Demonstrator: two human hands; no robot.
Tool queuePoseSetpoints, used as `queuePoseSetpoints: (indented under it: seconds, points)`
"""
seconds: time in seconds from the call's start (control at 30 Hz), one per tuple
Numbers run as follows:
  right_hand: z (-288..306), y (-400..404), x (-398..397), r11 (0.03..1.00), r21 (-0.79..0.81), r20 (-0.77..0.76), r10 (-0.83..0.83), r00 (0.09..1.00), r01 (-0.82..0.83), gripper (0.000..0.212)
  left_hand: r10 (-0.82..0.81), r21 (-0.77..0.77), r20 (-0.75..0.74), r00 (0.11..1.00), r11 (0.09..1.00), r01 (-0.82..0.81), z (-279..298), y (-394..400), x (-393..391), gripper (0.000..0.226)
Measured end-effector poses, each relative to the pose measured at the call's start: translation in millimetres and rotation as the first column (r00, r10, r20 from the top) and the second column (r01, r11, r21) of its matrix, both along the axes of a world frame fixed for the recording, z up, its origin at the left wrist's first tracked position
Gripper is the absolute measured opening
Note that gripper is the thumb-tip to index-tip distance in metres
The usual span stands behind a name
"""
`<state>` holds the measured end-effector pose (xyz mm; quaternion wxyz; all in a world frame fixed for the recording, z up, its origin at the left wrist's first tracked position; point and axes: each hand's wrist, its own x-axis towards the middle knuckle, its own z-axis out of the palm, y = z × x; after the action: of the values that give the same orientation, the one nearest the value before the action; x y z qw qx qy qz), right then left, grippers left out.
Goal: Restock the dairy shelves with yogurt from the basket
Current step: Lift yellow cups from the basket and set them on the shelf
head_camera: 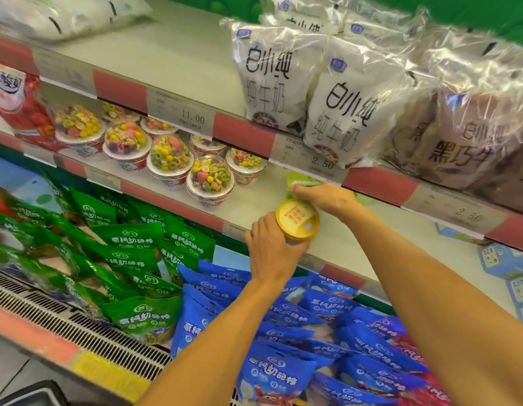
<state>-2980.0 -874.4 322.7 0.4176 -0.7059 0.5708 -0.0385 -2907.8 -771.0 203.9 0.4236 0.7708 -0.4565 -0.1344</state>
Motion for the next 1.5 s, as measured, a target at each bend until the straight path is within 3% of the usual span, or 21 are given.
queuePoseSetpoints:
  seconds: [0.13, 0.3, 0.4, 0.5, 0.57, 0.8, 0.93, 1.03, 1.13, 1.2, 1.33, 1.5]
  points:
    - [-24, -1, -20, 0.972, -0.139, 0.069, -0.182, 0.981, 0.19, 0.04, 0.096, 0.027, -0.103, 0.99, 0.995, -0.093, 2, -4, 29, 0.077]
    - [-34, 23, -29, 0.947, -0.241, 0.187, -0.169, 0.968, 0.212, 0.026, 0.091, 0.088, -0.113, 0.989, 0.993, -0.081, 10, -7, 52, 0.078]
    - [-34, 37, -26, 0.938, -0.287, 0.188, -0.145, 0.971, 0.196, 0.043, 0.114, 0.063, -0.186, 0.976, 0.993, -0.104, 10, -7, 68, 0.086]
    - [-37, 48, -20, 0.938, -0.295, 0.157, -0.138, 0.978, 0.18, 0.097, 0.059, 0.06, -0.232, 0.971, 0.997, -0.047, 10, -2, 76, 0.09]
    - [-35, 55, -16, 0.938, -0.307, 0.144, -0.121, 0.982, 0.16, 0.104, 0.033, 0.087, -0.239, 0.97, 0.996, -0.012, 10, 2, 78, 0.085]
    - [-33, 63, -13, 0.941, -0.308, 0.108, -0.112, 0.988, 0.141, 0.101, -0.05, 0.153, -0.297, 0.954, 0.983, 0.099, 11, 16, 87, 0.075]
    - [-31, 65, -14, 0.948, -0.291, 0.069, -0.115, 0.991, 0.131, 0.099, -0.104, 0.157, -0.312, 0.944, 0.975, 0.159, 22, 26, 86, 0.054]
    - [-26, 73, -13, 0.918, -0.378, 0.014, -0.125, 0.992, 0.121, 0.097, -0.11, 0.168, -0.29, 0.951, 0.972, 0.163, 32, 41, 86, 0.053]
    - [-17, 91, -14, 0.816, -0.57, 0.046, -0.087, 0.995, 0.098, 0.075, -0.066, 0.191, -0.235, 0.97, 0.975, 0.112, 44, 70, 93, 0.063]
    - [-3, 110, -13, 0.793, -0.605, 0.092, -0.022, 0.995, 0.074, 0.058, -0.027, 0.194, -0.181, 0.983, 0.979, 0.063, 59, 100, 102, 0.06]
    - [7, 138, -7, 0.832, -0.553, 0.068, 0.103, 0.992, -0.049, 0.05, 0.01, 0.196, -0.053, 0.999, 0.981, 0.0, 77, 140, 120, 0.054]
    - [22, 211, 22, 0.869, -0.448, 0.082, 0.272, 0.959, -0.209, 0.05, 0.13, 0.265, -0.034, 0.991, 0.957, -0.117, 110, 237, 142, 0.049]
